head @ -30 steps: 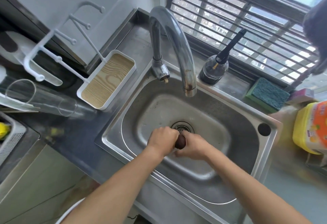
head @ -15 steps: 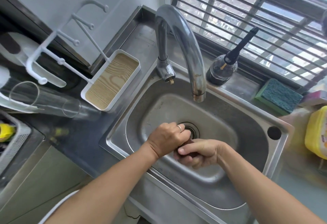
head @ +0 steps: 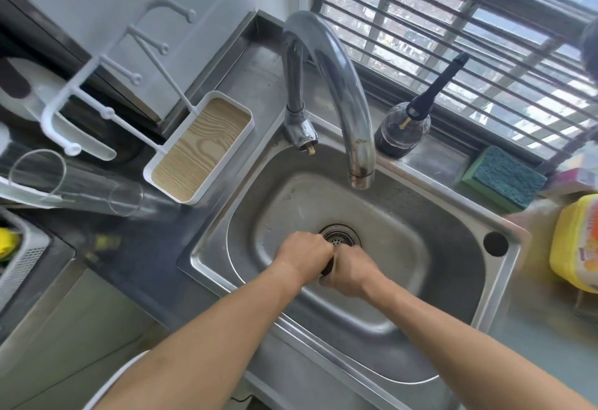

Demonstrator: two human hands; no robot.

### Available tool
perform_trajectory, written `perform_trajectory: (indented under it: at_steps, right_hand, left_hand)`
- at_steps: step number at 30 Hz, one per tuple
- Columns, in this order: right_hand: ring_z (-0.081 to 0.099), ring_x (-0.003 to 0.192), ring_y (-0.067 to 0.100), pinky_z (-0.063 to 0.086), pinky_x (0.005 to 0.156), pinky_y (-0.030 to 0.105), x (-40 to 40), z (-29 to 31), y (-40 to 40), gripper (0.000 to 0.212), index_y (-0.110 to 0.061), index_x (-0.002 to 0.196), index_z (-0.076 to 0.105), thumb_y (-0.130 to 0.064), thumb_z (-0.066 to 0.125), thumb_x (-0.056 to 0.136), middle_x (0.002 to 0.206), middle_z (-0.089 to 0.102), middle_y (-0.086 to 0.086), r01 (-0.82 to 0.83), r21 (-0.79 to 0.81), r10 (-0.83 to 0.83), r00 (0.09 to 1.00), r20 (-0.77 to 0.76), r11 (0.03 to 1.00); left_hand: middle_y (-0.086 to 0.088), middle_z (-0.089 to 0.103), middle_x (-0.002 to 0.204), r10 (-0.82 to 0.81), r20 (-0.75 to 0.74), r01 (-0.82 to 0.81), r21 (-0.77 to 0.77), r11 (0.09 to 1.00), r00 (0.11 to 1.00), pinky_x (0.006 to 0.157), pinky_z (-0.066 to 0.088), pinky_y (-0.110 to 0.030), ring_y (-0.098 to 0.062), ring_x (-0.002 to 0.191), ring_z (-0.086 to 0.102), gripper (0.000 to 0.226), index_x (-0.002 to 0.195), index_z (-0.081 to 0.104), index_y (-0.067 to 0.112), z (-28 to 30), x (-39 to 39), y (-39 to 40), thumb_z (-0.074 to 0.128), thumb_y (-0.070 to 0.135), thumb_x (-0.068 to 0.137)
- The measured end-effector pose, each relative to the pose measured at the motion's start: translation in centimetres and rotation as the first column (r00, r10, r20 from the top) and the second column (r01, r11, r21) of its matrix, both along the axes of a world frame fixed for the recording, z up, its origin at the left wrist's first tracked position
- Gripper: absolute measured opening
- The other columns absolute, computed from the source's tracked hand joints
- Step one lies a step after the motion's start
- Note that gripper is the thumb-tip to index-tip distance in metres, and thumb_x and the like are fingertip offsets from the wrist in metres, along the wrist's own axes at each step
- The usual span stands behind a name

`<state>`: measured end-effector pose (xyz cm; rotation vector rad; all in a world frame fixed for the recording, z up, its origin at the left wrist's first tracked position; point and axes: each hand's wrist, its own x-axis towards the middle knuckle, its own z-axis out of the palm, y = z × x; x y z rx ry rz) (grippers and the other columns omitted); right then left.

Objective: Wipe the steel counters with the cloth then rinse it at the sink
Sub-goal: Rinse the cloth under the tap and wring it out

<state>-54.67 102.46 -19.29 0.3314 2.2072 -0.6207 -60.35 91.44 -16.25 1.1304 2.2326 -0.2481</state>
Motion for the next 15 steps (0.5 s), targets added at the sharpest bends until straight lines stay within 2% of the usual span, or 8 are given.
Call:
perform_trajectory:
  at_steps: [2,4,8,12,15]
  right_hand:
    - [0.070,0.096,0.036,0.044,0.067,0.032,0.6,0.0,-0.2,0.014,-0.022,0.087,0.066,-0.034,0.068,0.081,0.099,0.075,0.011,-0.006,0.052,0.010,0.997,-0.077,0.999]
    - [0.068,0.101,0.040,0.046,0.071,0.036,0.9,0.0,-0.2,0.022,-0.020,0.100,0.070,-0.035,0.063,0.085,0.105,0.075,0.014,-0.051,0.112,0.067,0.987,-0.147,0.992]
    - [0.067,0.104,0.042,0.046,0.073,0.038,1.0,0.2,-0.1,0.027,-0.016,0.106,0.068,-0.035,0.056,0.092,0.109,0.073,0.017,-0.160,0.206,0.208,0.949,-0.237,0.965]
    - [0.068,0.100,0.042,0.044,0.073,0.038,1.4,0.5,-0.3,0.022,-0.014,0.104,0.066,-0.028,0.053,0.093,0.107,0.074,0.017,-0.256,0.251,0.320,0.911,-0.259,0.933]
    - [0.068,0.100,0.041,0.043,0.076,0.038,1.5,0.7,-0.3,0.020,-0.013,0.105,0.065,-0.021,0.052,0.092,0.106,0.074,0.016,-0.321,0.263,0.385,0.890,-0.245,0.910]
  left_hand:
    - [-0.014,0.069,0.117,0.063,0.027,-0.062,-0.025,0.998,0.998,0.076,0.047,-0.038,-0.036,0.107,0.067,0.028,0.111,0.067,0.009,-0.1,0.2,0.0,0.051,0.001,0.090]
    - [-0.015,0.068,0.118,0.144,0.048,-0.143,-0.022,0.989,0.988,0.080,0.050,-0.039,-0.036,0.108,0.066,0.028,0.113,0.066,0.008,-0.3,0.4,0.1,0.052,0.001,0.090]
    - [-0.014,0.069,0.112,0.302,0.140,-0.302,-0.027,0.953,0.943,0.072,0.045,-0.036,-0.038,0.103,0.067,0.025,0.108,0.066,0.010,-0.9,0.5,-0.3,0.059,0.006,0.085]
    - [-0.015,0.071,0.099,0.355,0.301,-0.359,-0.043,0.932,0.885,0.070,0.049,-0.035,-0.037,0.092,0.069,0.005,0.084,0.060,0.017,-1.4,0.5,-0.9,0.062,0.012,0.082]
    - [-0.012,0.071,0.084,0.410,0.400,-0.422,-0.063,0.904,0.820,0.063,0.047,-0.030,-0.034,0.084,0.069,0.013,0.067,0.054,0.014,-1.8,0.6,-1.3,0.062,0.014,0.078]
